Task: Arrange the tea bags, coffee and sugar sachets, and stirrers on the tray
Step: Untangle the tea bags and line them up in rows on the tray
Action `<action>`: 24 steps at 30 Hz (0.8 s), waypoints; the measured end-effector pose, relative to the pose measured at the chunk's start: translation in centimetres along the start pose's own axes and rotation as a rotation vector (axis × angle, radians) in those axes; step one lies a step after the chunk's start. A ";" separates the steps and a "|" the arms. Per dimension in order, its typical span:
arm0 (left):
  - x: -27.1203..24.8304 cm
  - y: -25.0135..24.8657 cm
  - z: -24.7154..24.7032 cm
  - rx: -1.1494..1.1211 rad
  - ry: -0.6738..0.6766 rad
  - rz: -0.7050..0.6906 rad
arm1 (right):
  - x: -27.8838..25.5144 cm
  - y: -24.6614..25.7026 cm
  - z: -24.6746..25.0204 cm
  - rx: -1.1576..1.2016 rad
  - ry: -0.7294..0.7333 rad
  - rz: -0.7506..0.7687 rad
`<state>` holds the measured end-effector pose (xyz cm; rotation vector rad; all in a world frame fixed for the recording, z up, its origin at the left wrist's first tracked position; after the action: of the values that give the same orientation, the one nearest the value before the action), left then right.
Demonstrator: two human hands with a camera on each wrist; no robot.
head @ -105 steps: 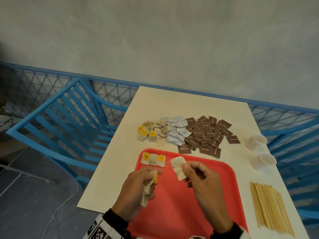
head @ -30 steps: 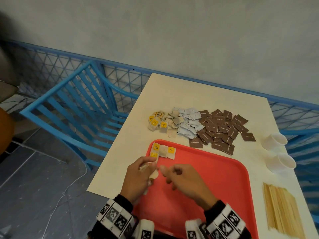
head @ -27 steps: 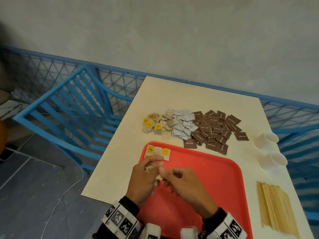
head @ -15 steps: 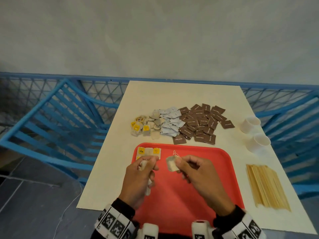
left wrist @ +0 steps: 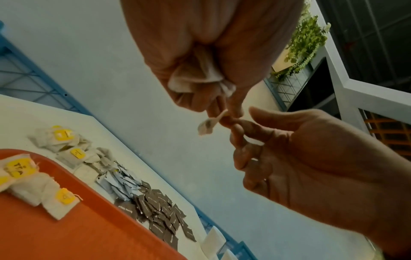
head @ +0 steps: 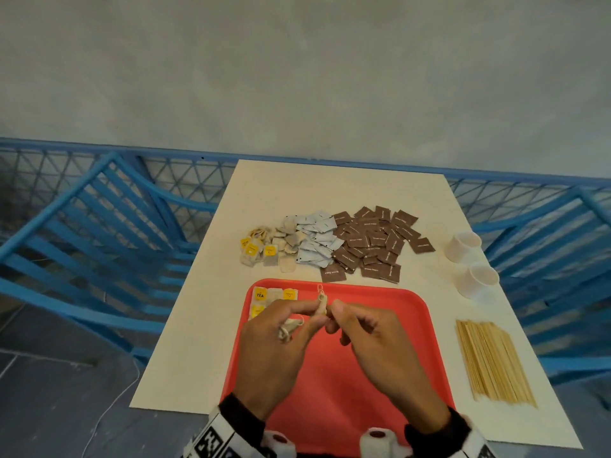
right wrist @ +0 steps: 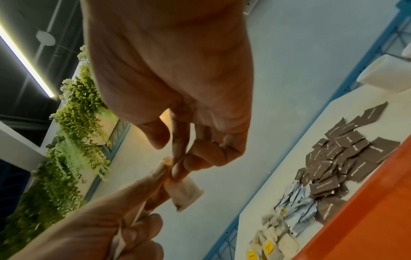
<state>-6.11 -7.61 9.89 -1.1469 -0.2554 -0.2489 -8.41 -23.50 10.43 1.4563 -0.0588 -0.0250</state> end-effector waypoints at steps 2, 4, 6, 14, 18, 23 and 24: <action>0.2 0.0 0.4 0.014 0.007 -0.006 | 0.1 0.0 -0.5 0.025 0.046 0.007; 0.5 -0.4 0.8 0.020 0.007 -0.026 | 0.3 0.4 -1.4 -0.020 0.073 0.051; 0.9 -0.1 1.3 -0.046 -0.011 0.039 | 0.7 0.3 -1.2 -0.060 -0.005 0.084; 1.4 2.4 1.1 -0.489 0.018 0.399 | 1.3 0.8 -1.5 -0.010 0.026 0.080; 1.6 2.0 1.5 -0.528 0.004 0.392 | 1.6 1.2 -0.9 0.047 -0.063 0.131; 1.7 1.9 2.4 -0.509 -0.004 0.369 | 1.6 2.3 -2.1 0.049 -0.006 0.167; 1.7 1.9 2.6 -0.509 -0.006 0.367 | 1.7 2.1 -1.9 0.062 -0.046 0.163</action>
<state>-4.06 -4.58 9.83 -1.6721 0.0231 0.0204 -6.65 -21.44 12.38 1.5087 -0.2176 0.0768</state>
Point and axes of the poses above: each hand's wrist, its own x-axis towards the middle knuckle, its own z-axis out of the back of the hand, y = z × x, the point moved 8 cm from there along x, towards the middle knuckle, and after that the axes turned 7 degrees about x, right-handed, at the moved point
